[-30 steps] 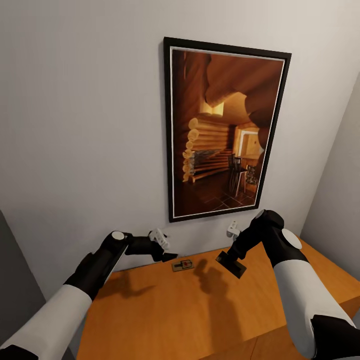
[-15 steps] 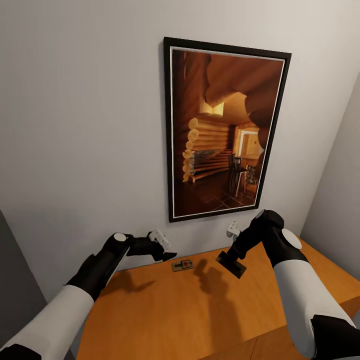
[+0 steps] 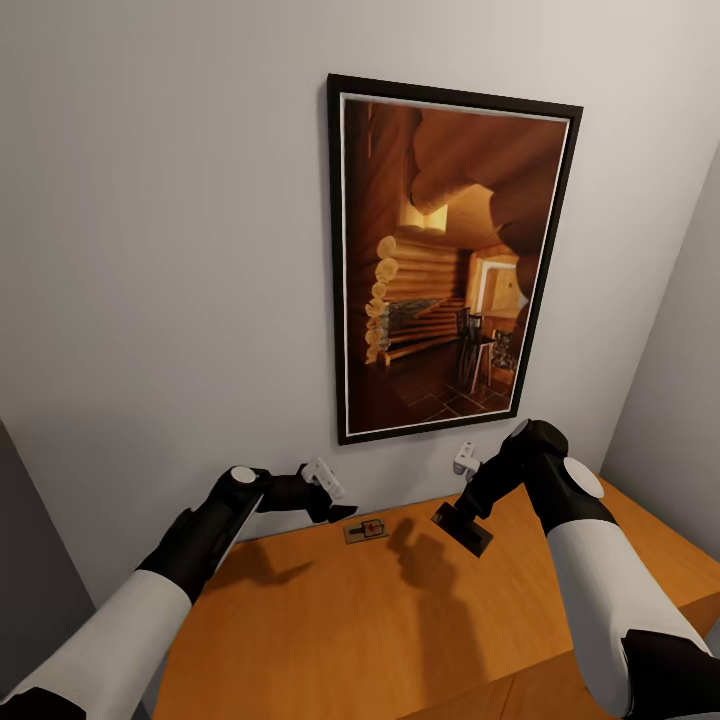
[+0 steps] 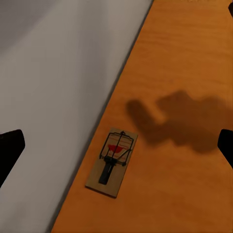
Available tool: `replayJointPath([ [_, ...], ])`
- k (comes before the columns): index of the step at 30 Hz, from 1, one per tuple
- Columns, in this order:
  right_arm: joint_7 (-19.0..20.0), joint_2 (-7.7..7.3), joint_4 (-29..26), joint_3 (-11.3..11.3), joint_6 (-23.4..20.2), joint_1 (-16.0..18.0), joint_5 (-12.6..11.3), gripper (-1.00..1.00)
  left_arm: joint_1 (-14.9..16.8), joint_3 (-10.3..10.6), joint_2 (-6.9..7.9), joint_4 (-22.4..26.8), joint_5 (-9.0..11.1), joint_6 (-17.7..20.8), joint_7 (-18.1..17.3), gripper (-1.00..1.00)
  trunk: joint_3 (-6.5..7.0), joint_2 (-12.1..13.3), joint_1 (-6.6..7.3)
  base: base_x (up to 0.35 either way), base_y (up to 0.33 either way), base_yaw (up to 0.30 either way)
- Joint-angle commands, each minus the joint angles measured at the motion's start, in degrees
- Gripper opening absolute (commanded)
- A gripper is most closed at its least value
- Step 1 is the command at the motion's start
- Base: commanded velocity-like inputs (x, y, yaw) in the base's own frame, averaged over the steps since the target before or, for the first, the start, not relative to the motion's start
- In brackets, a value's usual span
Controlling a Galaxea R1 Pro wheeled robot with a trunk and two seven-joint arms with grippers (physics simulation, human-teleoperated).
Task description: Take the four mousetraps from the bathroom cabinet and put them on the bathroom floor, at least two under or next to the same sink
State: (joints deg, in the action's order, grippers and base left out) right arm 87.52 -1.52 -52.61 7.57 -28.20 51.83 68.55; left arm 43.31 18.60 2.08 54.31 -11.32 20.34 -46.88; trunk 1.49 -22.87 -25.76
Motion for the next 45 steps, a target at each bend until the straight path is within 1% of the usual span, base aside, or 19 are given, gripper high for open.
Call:
replayJointPath([
  [1, 0.4, 0.03, 0.0, 0.1, -0.6, 0.0, 0.3, -1.0, 0.0, 0.1, 0.03, 0.1, -0.2, 0.4, -0.2, 1.0, -0.03, 0.0, -0.02, 0.0, 0.0, 0.0],
  [10, 0.4, 0.03, 0.0, 0.1, -0.6, 0.0, 0.3, -1.0, 0.0, 0.2, -0.32, 0.1, -0.2, 0.4, -0.1, 1.0, -0.03, 0.0, -0.02, 0.0, 0.0, 0.0],
  [13, 0.4, 0.03, 0.0, 0.1, -0.6, 0.0, 0.3, -1.0, 0.0, 0.3, -0.91, 0.1, -0.2, 0.4, -0.1, 1.0, -0.03, 0.0, -0.02, 0.0, 0.0, 0.0],
  [18, 0.4, 0.03, 0.0, 0.1, -0.6, 0.0, 0.3, -1.0, 0.0, 0.3, -1.42, -0.1, -0.2, 0.4, -0.1, 1.0, -0.03, 0.0, -0.02, 0.0, 0.0, 0.0],
  [22, 0.4, 0.03, 0.0, 0.1, -0.6, 0.0, 0.3, -1.0, 0.0, 0.3, -1.79, -1.7, -0.2, 0.3, -0.1, 1.0, -0.03, 0.0, -0.02, 0.0, 0.0, 0.0],
  [24, 0.4, 0.03, 0.0, 0.1, -0.6, 0.0, 0.3, -1.0, 0.0, 0.4, -2.49, -2.8, -0.3, 0.2, 0.0, 1.0, -0.03, 0.0, -0.02, 0.0, 0.0, 0.0],
  [25, 0.4, 0.03, 0.0, 0.1, -0.6, 0.0, 0.3, -1.0, 0.0, 0.4, -3.16, -3.8, -0.8, 0.1, 0.3, 1.0, -0.03, 0.0, -0.02, 0.0, 0.0, 0.0],
  [26, 0.4, 0.03, 0.0, 0.1, -0.6, 0.0, 0.3, -1.0, 0.0, 0.3, -3.53, -4.2, -1.3, 0.0, 0.4, 1.0, -0.03, 0.0, -0.02, 0.0, 0.0, 0.0],
  [27, 0.4, 0.03, 0.0, 0.1, -0.6, 0.0, 0.3, -1.0, 0.1, 0.3, -4.23, -4.9, -2.6, -0.1, 0.7, 1.0, -0.03, 0.0, -0.02, 0.0, 0.0, 0.0],
  [29, 0.4, 0.03, 0.0, 0.1, -0.6, 0.0, 0.3, -1.0, 0.1, 0.3, -4.82, -5.4, -4.0, -0.2, 0.9, 1.0, -0.03, 0.0, -0.02, 0.0, 0.0, 0.0],
  [30, 0.4, 0.03, 0.0, 0.1, -0.6, 0.0, 0.3, -1.0, 0.1, 0.2, -5.27, -5.9, -5.3, -0.3, 1.0, 1.0, -0.03, 0.0, -0.02, 0.0, 0.0, 0.0],
  [34, 0.4, 0.03, 0.0, 0.1, -0.6, 0.0, 0.3, -1.0, 0.2, 0.1, -6.22, -7.3, -7.1, -0.4, 1.1, 1.0, -0.03, 0.0, -0.02, 0.0, 0.0, 0.0],
  [41, 0.4, 0.03, 0.0, 0.1, -0.6, 0.0, 0.3, -1.0, 1.4, -0.2, -7.12, -9.7, -7.8, -1.1, 1.2, 1.0, -0.03, 0.0, -0.02, 0.0, 0.0, 0.0],
  [45, 0.4, 0.03, 0.0, 0.1, -0.6, 0.0, 0.3, -1.0, 2.0, -1.2, -7.31, -10.7, -7.9, -2.2, 1.1, 1.0, -0.03, 0.0, -0.02, 0.0, 0.0, 0.0],
])
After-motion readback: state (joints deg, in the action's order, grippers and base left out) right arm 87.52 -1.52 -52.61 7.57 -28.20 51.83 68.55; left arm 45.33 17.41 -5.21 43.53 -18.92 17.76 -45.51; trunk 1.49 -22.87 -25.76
